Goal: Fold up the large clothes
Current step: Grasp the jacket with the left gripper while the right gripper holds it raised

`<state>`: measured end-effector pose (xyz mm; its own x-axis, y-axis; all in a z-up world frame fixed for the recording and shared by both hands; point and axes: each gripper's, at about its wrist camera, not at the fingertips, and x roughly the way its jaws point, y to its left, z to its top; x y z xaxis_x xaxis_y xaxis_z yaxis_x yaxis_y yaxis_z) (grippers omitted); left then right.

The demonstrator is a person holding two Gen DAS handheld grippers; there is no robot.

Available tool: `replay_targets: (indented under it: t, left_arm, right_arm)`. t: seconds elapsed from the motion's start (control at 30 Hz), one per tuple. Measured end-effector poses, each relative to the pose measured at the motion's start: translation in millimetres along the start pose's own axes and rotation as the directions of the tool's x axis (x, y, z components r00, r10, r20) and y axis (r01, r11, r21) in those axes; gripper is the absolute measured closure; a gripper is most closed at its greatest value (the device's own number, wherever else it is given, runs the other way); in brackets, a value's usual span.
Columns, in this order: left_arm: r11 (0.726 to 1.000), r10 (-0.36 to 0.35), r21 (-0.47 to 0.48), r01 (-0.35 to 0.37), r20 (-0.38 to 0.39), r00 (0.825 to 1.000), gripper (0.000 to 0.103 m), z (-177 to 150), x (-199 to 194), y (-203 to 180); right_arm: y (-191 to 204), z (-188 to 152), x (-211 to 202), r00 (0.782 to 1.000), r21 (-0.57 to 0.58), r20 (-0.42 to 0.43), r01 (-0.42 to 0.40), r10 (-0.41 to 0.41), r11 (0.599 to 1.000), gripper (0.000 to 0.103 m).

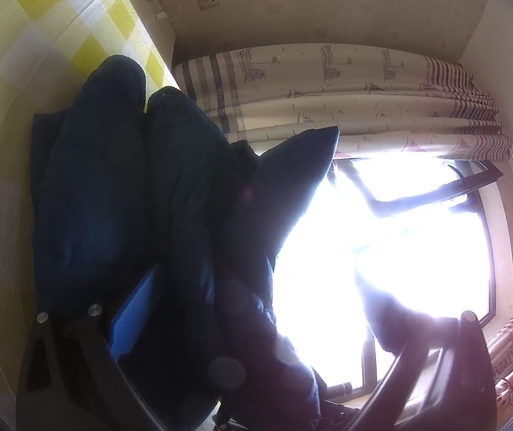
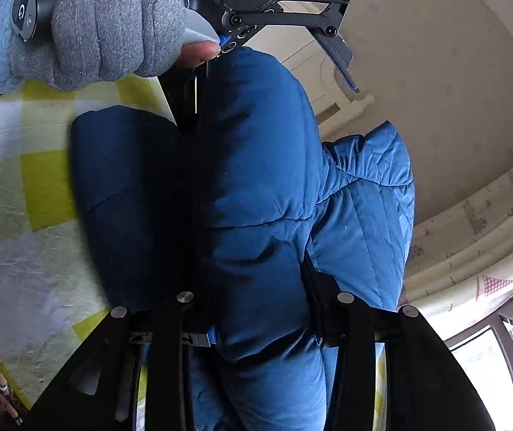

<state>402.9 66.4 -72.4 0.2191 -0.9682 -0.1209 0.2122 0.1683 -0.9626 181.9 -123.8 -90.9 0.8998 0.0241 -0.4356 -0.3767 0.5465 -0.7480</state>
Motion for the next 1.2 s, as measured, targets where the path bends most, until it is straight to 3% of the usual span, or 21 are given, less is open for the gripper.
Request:
replay_targets:
  t: [0.1, 0.2, 0.27, 0.33, 0.43, 0.47, 0.5, 0.57, 0.67, 0.73, 0.8, 0.87, 0.97, 1.03, 1.2]
  left_arm:
    - [0.986, 0.151, 0.082, -0.145, -0.067, 0.986, 0.002, 15.0, 20.6, -16.9]
    - [0.948, 0.275, 0.208, -0.241, -0.155, 0.949, 0.002, 24.9, 49.4, -43.0]
    - [0.909, 0.364, 0.285, -0.305, -0.184, 0.913, 0.002, 29.9, 68.8, -59.0]
    - [0.863, 0.461, 0.341, -0.373, -0.229, 0.857, 0.002, 33.9, 91.2, -69.1]
    - [0.753, 0.630, 0.445, -0.485, -0.277, 0.725, 0.003, 34.3, 124.6, -72.8]
    - [0.738, 0.654, 0.443, -0.510, -0.283, 0.702, 0.003, 36.6, 129.6, -69.0]
    - [0.757, 0.638, 0.408, -0.510, -0.296, 0.711, 0.007, 39.3, 130.0, -64.3]
    - [0.789, 0.598, 0.379, -0.484, -0.292, 0.747, 0.038, 40.2, 123.0, -62.1]
    - [0.805, 0.561, 0.377, -0.458, -0.237, 0.793, 0.056, 34.7, 102.8, -63.2]
    - [0.818, 0.535, 0.373, -0.438, -0.213, 0.817, 0.059, 31.6, 91.3, -60.6]
    - [0.829, 0.513, 0.371, -0.418, -0.206, 0.833, 0.060, 31.4, 86.6, -60.7]
    - [0.836, 0.503, 0.364, -0.410, -0.210, 0.838, 0.060, 31.0, 83.1, -58.3]
    - [0.831, 0.514, 0.368, -0.417, -0.219, 0.829, 0.060, 33.6, 83.7, -60.4]
    - [0.828, 0.519, 0.371, -0.421, -0.221, 0.826, 0.059, 35.7, 83.0, -62.7]
    - [0.838, 0.506, 0.357, -0.414, -0.220, 0.834, 0.058, 44.0, 83.0, -57.7]
  right_arm:
    - [8.1, 2.2, -8.5, 0.999, -0.074, 0.028, 0.020, -0.018, 0.997, 0.062]
    - [11.5, -3.1, -19.8, 0.998, -0.086, 0.065, 0.023, -0.017, 0.996, 0.062]
    - [13.8, -7.4, -25.2, 0.996, -0.086, 0.090, 0.022, -0.014, 0.996, 0.062]
    - [17.0, -5.5, -28.3, 0.995, -0.067, 0.102, 0.013, -0.006, 0.998, 0.062]
    - [16.7, -4.6, -27.4, 0.994, -0.040, 0.109, 0.010, -0.005, 0.999, 0.062]
    - [16.5, -4.0, -27.5, 0.994, -0.031, 0.111, 0.011, -0.008, 0.999, 0.062]
    - [16.4, -3.7, -28.4, 0.994, -0.020, 0.111, 0.016, -0.014, 1.000, 0.060]
    - [12.8, -5.7, -33.7, 0.992, 0.020, 0.124, 0.016, -0.018, 1.000, 0.051]
    - [-1.7, -22.5, -65.6, 0.982, 0.176, 0.185, -0.063, 0.030, 0.982, 0.028]
    - [-18.0, -47.7, -82.7, 0.980, 0.354, 0.197, -0.093, 0.022, 0.931, 0.024]
    - [-35.5, -80.3, -88.0, 0.982, 0.551, 0.178, -0.155, 0.066, 0.820, 0.025]
    - [-43.4, -108.1, -81.4, 0.989, 0.682, 0.110, -0.146, 0.097, 0.716, 0.026]
    - [-50.6, -120.0, -69.3, 0.991, 0.735, 0.053, -0.123, 0.124, 0.666, 0.029]
    - [-55.9, -115.9, -63.9, 0.991, 0.747, 0.058, -0.122, 0.119, 0.654, 0.030]
    - [-56.3, -102.8, -34.6, 0.991, 0.726, -0.044, -0.053, 0.124, 0.686, 0.034]
